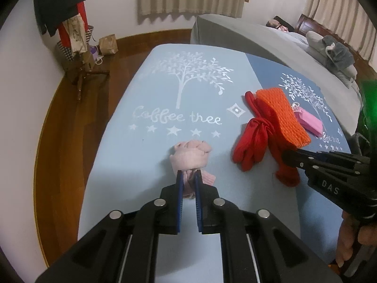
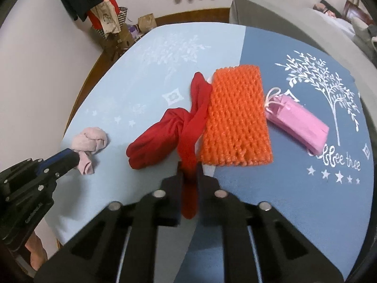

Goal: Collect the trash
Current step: 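Grasp the red knit glove with the right tool, then carry the pink sock and red glove with both tools toward the bin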

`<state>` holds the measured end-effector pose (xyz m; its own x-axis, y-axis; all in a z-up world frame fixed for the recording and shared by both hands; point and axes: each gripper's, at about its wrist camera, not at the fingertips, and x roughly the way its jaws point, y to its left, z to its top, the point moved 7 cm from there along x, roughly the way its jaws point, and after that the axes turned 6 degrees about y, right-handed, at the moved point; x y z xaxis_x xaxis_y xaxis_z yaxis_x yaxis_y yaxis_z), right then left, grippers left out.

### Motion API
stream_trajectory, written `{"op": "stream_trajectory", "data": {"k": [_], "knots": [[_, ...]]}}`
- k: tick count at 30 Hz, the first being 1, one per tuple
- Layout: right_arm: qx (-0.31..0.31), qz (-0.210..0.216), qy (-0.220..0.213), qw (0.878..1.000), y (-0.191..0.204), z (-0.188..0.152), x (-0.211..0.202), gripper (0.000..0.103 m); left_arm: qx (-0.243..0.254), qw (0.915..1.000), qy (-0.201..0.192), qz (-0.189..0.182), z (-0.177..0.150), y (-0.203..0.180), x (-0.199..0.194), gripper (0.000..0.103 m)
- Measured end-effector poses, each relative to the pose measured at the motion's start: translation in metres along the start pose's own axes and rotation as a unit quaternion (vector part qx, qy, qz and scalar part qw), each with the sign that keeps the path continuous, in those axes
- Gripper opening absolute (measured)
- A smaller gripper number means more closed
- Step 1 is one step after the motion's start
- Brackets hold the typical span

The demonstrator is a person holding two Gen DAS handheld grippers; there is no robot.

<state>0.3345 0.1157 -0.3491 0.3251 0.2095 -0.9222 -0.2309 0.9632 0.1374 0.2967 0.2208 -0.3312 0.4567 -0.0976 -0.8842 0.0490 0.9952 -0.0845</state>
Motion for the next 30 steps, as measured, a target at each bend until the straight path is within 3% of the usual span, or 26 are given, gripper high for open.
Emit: {"op": "stream_trajectory", "data": {"k": [17, 30], "knots": [[-0.004, 0.011, -0.043, 0.999, -0.013, -0.004, -0.067, 0.005, 0.023, 0.9994, -0.027, 0.004, 0.011, -0.042, -0.044, 0.004], [-0.006, 0.004, -0.09, 0.996, -0.04, -0.015, -0.149, 0.005, 0.035, 0.9984, -0.044, 0.006, 0.007, -0.09, -0.084, 0.004]]}}
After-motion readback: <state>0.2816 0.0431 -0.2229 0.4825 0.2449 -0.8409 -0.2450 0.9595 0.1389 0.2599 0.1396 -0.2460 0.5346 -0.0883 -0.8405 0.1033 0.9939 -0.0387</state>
